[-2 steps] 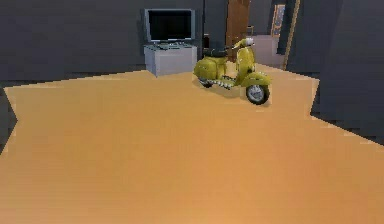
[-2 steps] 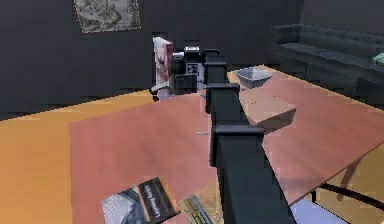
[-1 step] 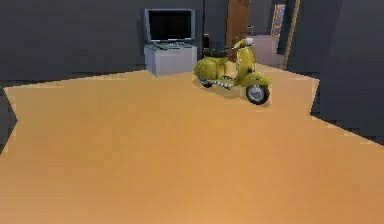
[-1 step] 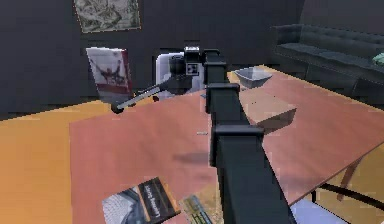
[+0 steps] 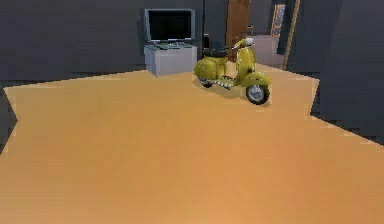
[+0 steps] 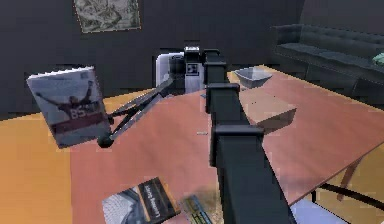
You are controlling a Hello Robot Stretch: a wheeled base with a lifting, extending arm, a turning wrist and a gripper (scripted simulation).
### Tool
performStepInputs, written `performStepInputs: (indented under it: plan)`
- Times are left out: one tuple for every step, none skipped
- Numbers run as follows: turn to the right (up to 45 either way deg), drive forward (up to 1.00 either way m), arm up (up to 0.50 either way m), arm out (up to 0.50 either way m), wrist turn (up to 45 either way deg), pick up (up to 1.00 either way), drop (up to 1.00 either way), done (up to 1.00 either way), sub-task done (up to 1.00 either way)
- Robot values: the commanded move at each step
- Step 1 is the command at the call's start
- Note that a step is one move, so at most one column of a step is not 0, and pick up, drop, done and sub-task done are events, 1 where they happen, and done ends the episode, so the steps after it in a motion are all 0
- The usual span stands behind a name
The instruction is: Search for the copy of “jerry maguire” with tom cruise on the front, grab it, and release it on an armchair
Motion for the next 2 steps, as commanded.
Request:
performStepInputs:
  plan:
    - [0.0,0.0,0.0,0.0,-21.0,0.0,0.0,0.0,0.0]
    - [0.0,0.0,0.0,-0.38,0.0,0.0,0.0,0.0,0.0]
